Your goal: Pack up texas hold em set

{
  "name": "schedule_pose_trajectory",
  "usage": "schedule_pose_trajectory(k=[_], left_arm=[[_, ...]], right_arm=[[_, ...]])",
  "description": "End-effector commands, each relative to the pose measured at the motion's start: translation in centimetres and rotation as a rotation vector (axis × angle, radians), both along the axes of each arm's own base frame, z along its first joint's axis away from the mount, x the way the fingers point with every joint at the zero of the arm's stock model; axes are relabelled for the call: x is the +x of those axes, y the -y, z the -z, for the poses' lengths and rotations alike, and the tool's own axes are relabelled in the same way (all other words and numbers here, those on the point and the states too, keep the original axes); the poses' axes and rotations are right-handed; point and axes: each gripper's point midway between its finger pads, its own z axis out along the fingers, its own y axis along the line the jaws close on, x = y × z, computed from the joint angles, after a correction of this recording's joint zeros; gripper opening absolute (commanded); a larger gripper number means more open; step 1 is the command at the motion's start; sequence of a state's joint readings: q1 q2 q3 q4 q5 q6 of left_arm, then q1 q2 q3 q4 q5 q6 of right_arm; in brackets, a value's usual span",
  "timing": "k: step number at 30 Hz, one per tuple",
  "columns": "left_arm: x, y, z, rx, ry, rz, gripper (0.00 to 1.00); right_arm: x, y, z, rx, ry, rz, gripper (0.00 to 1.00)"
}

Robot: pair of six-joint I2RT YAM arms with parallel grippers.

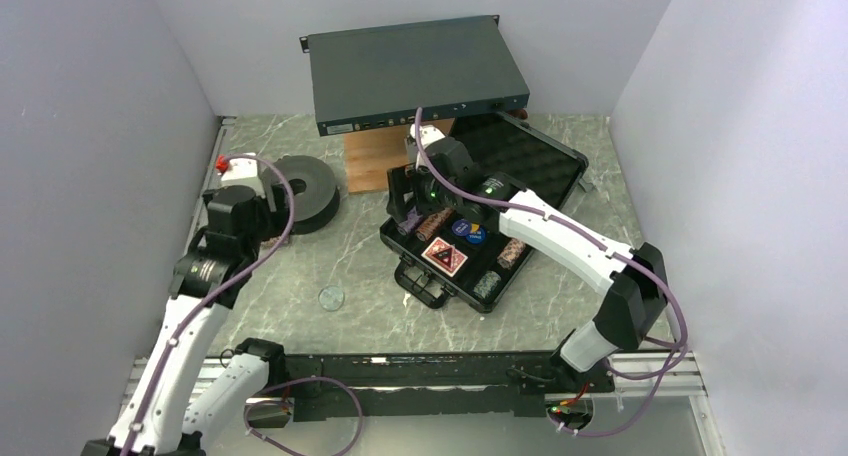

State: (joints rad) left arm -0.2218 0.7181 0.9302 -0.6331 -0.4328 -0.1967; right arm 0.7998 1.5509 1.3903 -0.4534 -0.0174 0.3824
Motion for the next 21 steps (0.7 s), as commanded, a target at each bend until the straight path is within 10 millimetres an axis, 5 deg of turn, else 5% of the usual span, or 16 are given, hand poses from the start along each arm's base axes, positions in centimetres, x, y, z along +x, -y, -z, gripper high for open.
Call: schedule_pose_trajectory(k=[1,9,16,21], left_arm=[[-1.2,4.5,3.7,-0.113,-0.195,0.221,0.88],[-4.2,9.8,9.6,-0.278,-0.394,0.378,0.83],[-5.5,11.4,12.8,-0.256,-0.510,0.351,0.83],[-6.6,11.9,15.6,-0.277,-0.620,0.277,0.84]], right_arm=[[2.3,2.3,-2.7,-0.066,0.117,0.114,1.00],[4.4,7.6,-3.6,-0.133,0.193,0.347,1.00],[4.9,11.1,-4.9,-0.086,0.215,0.484,1.00],[4.8,11.7,-5.3,-0.044,0.216,0.481,1.00]])
